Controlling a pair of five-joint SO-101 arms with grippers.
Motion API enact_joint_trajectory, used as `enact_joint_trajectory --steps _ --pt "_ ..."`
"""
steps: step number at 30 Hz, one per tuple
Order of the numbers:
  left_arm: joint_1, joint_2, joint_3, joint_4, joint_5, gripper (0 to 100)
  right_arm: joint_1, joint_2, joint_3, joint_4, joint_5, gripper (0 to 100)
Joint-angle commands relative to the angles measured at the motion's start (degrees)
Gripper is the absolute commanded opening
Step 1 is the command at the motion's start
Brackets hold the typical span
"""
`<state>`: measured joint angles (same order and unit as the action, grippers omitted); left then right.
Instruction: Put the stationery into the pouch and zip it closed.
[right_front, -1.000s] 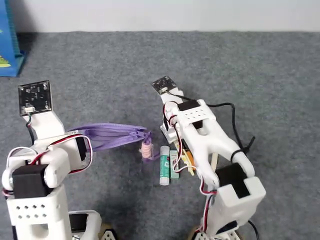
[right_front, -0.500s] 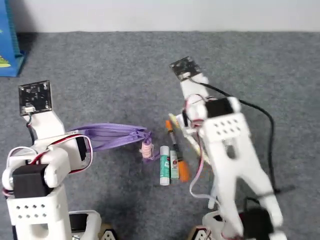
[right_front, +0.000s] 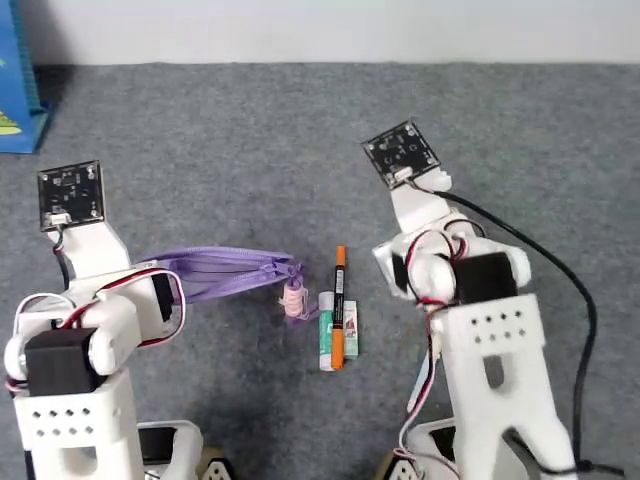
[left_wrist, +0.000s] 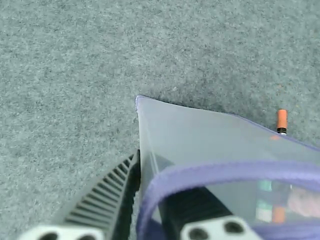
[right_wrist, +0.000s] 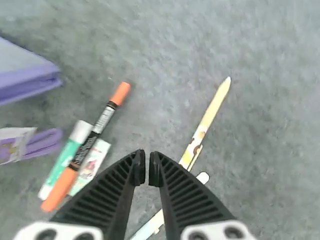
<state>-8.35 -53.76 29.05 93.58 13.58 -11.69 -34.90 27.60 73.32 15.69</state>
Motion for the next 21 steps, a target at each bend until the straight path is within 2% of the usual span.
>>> enact_joint_trajectory --steps 1,5,12,21 --pt "-0.2 0.7 0.5 -0.9 -0.4 1 3.4 6.0 0.9 -5.2 -0.4 7.6" --pt "-0.1 0.7 0.5 -0.9 -0.4 1 7.6 16.0 -1.0 -9.5 -7.3 17.0" --pt "-0.1 0.7 0.6 -0.9 -0.6 1 8.6 34.9 -10.7 -14.8 -7.8 15.5" --pt "-0.1 0.7 1.9 -1.3 -0.7 1 12.2 56.8 -30.2 -14.5 -7.8 15.4"
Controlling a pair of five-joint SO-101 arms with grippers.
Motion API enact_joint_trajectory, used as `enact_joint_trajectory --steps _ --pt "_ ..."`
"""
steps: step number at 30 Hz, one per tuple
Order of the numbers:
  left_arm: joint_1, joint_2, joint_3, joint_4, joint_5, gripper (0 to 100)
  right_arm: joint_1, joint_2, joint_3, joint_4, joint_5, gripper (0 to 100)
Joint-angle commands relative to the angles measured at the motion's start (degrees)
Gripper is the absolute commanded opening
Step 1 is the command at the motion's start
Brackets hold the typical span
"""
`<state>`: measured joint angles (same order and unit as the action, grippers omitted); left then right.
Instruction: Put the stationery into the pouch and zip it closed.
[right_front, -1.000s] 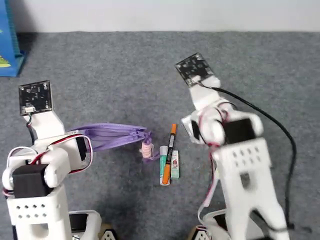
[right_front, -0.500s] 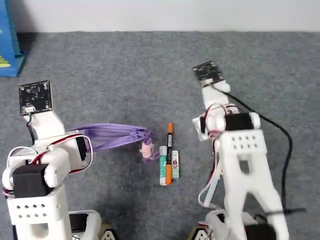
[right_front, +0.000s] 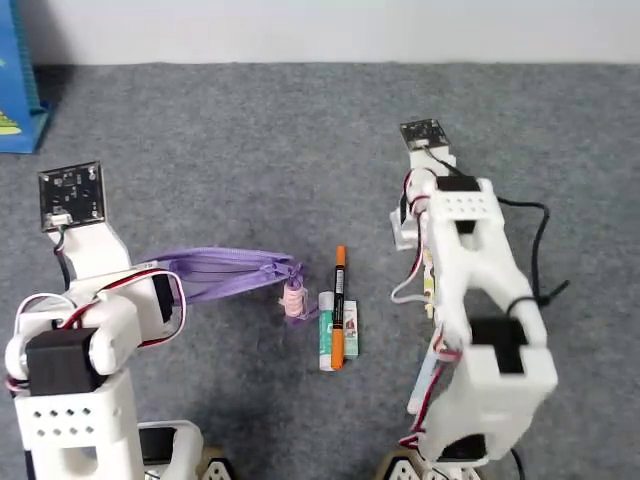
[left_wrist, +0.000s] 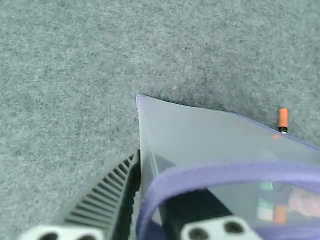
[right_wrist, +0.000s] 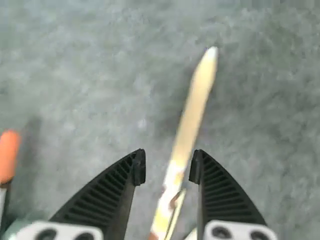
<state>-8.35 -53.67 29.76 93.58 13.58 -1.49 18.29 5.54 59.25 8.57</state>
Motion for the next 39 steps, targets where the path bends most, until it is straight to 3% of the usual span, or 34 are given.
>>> enact_joint_trajectory --steps 1,7,12,19,29,39 --pt "-0.1 0.6 1.7 -1.4 -0.8 1 2.4 5.7 -9.9 -0.5 -0.5 15.4" --pt "-0.1 0.6 2.1 -1.4 -0.8 1 2.9 14.6 -16.2 -0.3 0.1 15.1" --pt "-0.1 0.6 2.2 -1.4 -0.8 1 0.9 15.1 -18.6 4.0 7.1 0.5" --pt "0.0 0.6 2.1 -1.4 -0.8 1 -0.1 12.3 -24.5 18.8 8.4 0.9" --pt "0.3 0.6 1.9 -1.4 -0.6 1 -2.5 -6.5 -25.1 43.0 8.9 0.9" --pt "0.4 1.1 -4.4 -1.0 -0.4 1 -6.2 -36.4 -9.4 43.4 8.4 0.9"
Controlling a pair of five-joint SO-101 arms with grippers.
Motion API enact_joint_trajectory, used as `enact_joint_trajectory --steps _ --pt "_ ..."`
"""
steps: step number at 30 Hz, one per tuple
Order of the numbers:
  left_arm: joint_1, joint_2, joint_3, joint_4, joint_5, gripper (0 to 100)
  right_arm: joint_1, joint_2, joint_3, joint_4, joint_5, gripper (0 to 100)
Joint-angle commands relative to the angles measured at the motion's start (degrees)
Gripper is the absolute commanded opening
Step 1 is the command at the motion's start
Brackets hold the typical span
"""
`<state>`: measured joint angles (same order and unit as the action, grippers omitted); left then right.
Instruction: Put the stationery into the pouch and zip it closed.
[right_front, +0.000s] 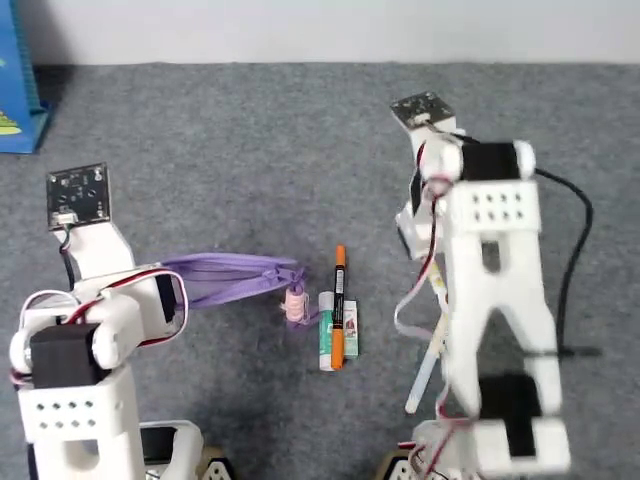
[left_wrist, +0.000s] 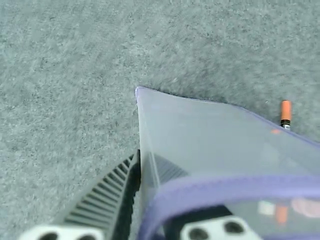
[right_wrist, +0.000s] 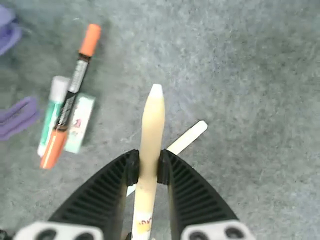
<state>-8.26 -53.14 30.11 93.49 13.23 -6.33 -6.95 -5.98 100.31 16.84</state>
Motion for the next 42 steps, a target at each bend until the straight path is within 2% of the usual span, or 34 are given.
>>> enact_joint_trajectory --steps 1,6,15,21,25,33,42 --pt "0.3 0.7 -5.8 -0.8 0.0 1 -2.0 -14.3 3.0 2.3 0.1 0.9" --pt "0.3 4.7 -12.1 0.8 0.1 1 -4.3 -30.2 4.2 -0.6 -1.6 0.9" --pt "0.3 24.4 -31.5 7.2 1.7 1 -16.8 -46.8 6.9 -14.7 -17.9 0.9" --pt "0.3 29.6 -35.2 7.2 1.7 1 -20.8 -53.0 12.1 -25.9 -24.4 0.9" --pt "0.3 31.6 -35.8 7.2 1.7 1 -23.0 -55.9 18.9 -38.5 -27.2 0.9" --pt "0.3 33.5 -35.8 7.2 1.7 1 -29.6 -58.2 37.7 -69.1 -26.9 0.9" --pt "1.6 33.6 -33.9 6.9 1.7 1 -32.7 -58.2 54.2 -103.7 -26.9 0.9"
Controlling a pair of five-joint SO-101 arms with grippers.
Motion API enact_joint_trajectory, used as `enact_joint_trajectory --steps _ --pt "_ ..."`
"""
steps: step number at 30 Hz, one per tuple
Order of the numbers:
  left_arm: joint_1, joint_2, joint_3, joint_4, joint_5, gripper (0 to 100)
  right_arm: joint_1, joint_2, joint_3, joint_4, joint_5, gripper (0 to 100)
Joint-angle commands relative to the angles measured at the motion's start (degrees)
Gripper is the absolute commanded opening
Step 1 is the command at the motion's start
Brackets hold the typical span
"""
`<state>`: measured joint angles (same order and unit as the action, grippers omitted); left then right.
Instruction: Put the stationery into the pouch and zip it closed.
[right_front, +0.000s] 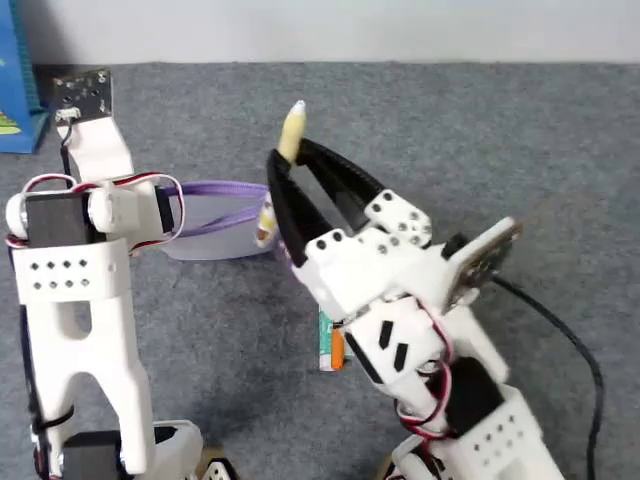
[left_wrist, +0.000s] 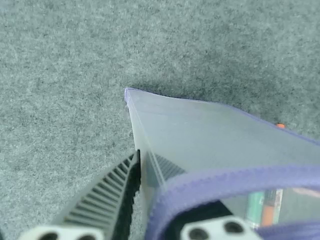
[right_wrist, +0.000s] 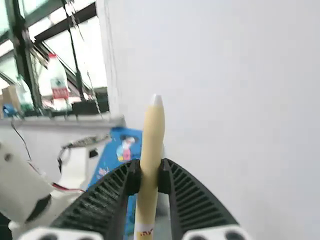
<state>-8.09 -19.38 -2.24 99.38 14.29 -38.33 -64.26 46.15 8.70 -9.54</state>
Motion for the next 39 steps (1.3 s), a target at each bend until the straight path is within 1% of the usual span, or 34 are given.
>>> enact_joint_trajectory --steps 1,3,5,8,13,16,21,23,25,27,30,31,35,39 --pt "1.9 -0.3 -1.0 1.0 0.6 1 -0.8 -0.6 3.4 -15.8 -0.4 0.9" --pt "2.9 -0.3 -0.5 1.0 0.6 1 -1.4 -0.5 5.8 -21.7 -0.4 0.9" --pt "3.2 -0.3 -0.4 1.0 0.6 1 -1.6 -0.4 7.7 -24.6 -0.4 0.9" --pt "3.2 -0.3 -0.4 1.0 0.6 1 -1.5 0.7 9.0 -25.3 -0.4 0.9" --pt "3.2 -0.3 -0.4 1.0 0.6 1 -1.4 7.3 8.8 -25.7 -0.4 0.9" --pt "2.9 -0.3 -0.4 1.0 0.6 1 -0.8 12.1 9.0 -29.6 -0.3 0.9" --pt "2.8 -0.3 -0.4 1.0 0.6 1 0.1 21.2 8.9 -35.5 5.4 1.5" --pt "2.8 -0.3 -0.4 1.0 0.6 1 0.0 23.7 9.0 -35.4 7.2 1.7" --pt "2.8 -0.3 -0.4 1.0 0.6 1 -0.2 24.3 9.0 -34.2 8.5 4.6" --pt "2.8 -0.3 -0.3 1.0 0.6 1 -0.7 23.4 8.8 -32.7 8.8 12.1" --pt "2.8 -0.3 -0.3 1.0 0.6 1 -1.5 19.3 8.4 -27.7 8.8 25.2" --pt "2.8 -0.3 -0.3 1.0 0.6 1 -2.0 17.6 7.7 -24.9 8.8 27.2" --pt "2.8 -0.3 -0.3 1.0 0.6 1 -1.9 11.2 4.4 -11.0 8.4 24.4" --pt "2.8 -0.3 -0.3 1.0 0.6 1 0.5 5.2 3.0 1.5 8.4 19.7"
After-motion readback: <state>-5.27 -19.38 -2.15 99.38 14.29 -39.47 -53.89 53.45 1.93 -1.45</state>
